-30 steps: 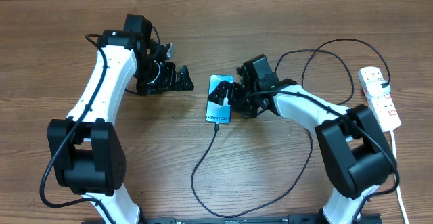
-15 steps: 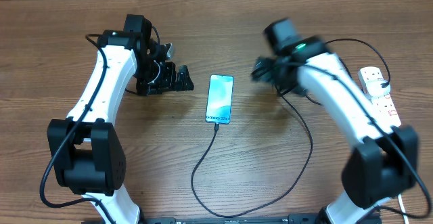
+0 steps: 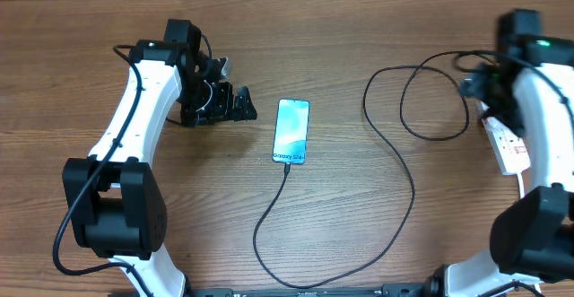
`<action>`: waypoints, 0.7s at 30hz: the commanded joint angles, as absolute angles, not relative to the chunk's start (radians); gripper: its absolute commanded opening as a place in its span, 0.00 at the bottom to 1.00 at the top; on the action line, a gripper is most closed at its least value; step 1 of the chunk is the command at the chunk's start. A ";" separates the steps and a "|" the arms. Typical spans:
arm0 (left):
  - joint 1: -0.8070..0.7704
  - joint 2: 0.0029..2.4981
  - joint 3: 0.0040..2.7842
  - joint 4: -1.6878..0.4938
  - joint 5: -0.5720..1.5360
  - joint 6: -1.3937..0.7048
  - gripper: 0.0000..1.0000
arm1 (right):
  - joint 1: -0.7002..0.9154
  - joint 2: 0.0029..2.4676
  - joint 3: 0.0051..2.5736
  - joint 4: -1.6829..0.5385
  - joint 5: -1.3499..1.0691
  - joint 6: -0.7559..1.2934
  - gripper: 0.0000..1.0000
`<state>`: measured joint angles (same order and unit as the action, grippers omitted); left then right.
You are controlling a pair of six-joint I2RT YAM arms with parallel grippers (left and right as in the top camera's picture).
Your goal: Plug charger to phone and switch on socket
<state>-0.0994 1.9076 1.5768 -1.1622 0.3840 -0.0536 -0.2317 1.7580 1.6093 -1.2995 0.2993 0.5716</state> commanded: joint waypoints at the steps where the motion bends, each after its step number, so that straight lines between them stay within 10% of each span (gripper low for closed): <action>1: -0.105 1.885 1.580 -1.162 0.381 -0.067 1.00 | -0.346 1.753 1.617 -1.274 0.313 0.575 1.00; 21: -0.105 1.885 1.580 -1.162 0.381 -0.067 1.00 | -0.703 1.853 1.570 -1.019 0.223 0.387 1.00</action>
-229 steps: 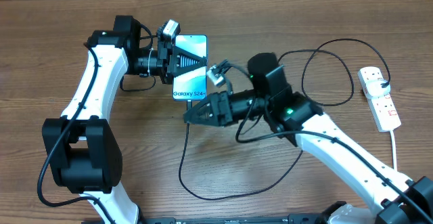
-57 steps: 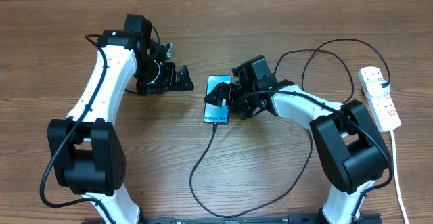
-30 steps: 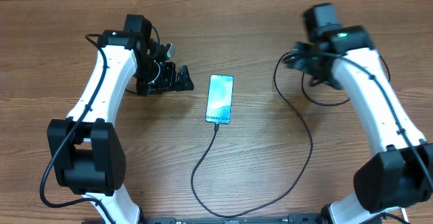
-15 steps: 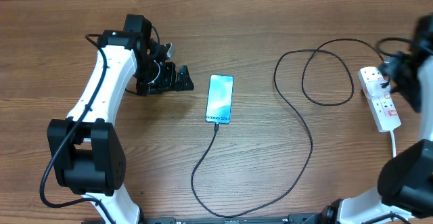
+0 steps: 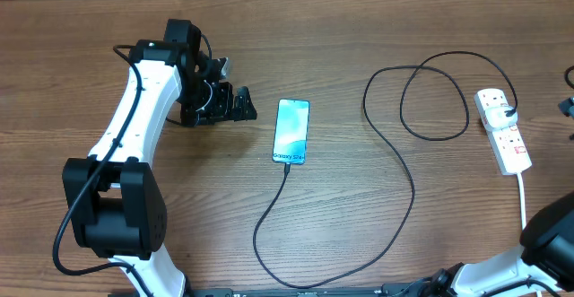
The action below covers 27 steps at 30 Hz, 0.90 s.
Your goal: Plug charger to phone and switch on socket
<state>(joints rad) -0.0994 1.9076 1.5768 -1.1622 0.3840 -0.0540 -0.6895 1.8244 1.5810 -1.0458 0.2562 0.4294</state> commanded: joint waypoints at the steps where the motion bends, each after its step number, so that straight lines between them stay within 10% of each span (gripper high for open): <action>1: -0.105 1.885 1.580 -1.162 0.381 -0.068 1.00 | -0.704 1.854 1.570 -1.004 0.223 0.388 1.00; 27: -0.105 1.885 1.580 -1.162 0.381 -0.067 1.00 | -0.704 2.018 1.477 -0.883 0.061 0.147 0.95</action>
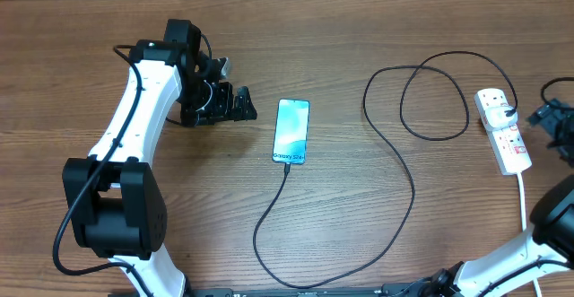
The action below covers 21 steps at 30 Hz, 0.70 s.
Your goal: Plug charger to phone and switch on socket
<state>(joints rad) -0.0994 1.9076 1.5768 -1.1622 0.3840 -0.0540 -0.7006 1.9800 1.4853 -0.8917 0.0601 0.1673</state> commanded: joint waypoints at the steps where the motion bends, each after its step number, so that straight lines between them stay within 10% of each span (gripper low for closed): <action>1: -0.105 1.885 1.580 -1.162 0.381 -0.068 1.00 | -0.704 2.023 1.477 -0.883 0.061 0.147 0.95; 21: -0.105 1.885 1.580 -1.162 0.381 -0.067 1.00 | -0.704 2.090 1.477 -0.821 -0.055 0.121 0.98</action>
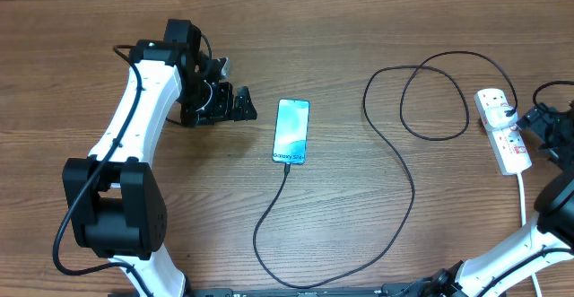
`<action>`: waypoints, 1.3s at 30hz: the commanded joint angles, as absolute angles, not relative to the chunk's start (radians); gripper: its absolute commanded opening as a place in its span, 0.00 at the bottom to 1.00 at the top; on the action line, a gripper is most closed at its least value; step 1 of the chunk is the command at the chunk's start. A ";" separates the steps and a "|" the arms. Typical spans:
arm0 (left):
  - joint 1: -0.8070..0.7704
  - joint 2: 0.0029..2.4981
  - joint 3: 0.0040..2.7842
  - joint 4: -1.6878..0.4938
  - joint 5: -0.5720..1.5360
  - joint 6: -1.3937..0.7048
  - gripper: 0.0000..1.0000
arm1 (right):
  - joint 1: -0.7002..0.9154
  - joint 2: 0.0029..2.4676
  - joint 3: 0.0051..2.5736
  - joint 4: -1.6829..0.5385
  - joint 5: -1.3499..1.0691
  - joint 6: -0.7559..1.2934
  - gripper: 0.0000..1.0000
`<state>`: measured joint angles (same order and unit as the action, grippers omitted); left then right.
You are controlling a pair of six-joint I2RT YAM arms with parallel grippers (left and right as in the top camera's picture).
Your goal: Plug charger to phone and switch on socket
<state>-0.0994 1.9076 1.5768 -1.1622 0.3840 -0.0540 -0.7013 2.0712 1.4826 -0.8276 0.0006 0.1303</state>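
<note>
The phone (291, 131) lies face up mid-table with its screen lit. The black charger cable (395, 162) is plugged into the phone's near end, loops across the table and ends at a plug in the white socket strip (502, 131) at the right. My right gripper (535, 123) sits at the right edge, just right of the strip; whether its fingers are open is not clear. To the left of the phone, my left gripper (240, 105) rests low over the table, and it looks shut and empty.
The strip's white lead (523, 203) runs toward the table's front edge. My left arm (134, 109) stretches along the left side. Bare wood lies between the phone and the cable loop.
My right gripper has moved a little left, closer to the socket strip's right side. The phone, the cable and the left arm are unchanged.
At first my right arm covered the socket strip at the right. Then it had gone almost out of frame, leaving the strip with the plug in view. Later the gripper showed at the right edge, and now it is beside the strip. The left arm stayed still.
</note>
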 commanded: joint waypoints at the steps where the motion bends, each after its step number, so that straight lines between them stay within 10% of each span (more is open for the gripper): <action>1: -0.105 1.885 1.580 -1.162 0.381 -0.067 1.00 | -0.704 2.090 1.477 -0.823 -0.055 0.121 0.98; 39: -0.105 1.885 1.580 -1.162 0.381 -0.067 1.00 | -0.676 2.090 1.400 -0.870 -0.092 0.099 0.95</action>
<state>-0.0994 1.9076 1.5768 -1.1622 0.3840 -0.0540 -0.7086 2.0670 1.4582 -0.8257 -0.0792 0.1425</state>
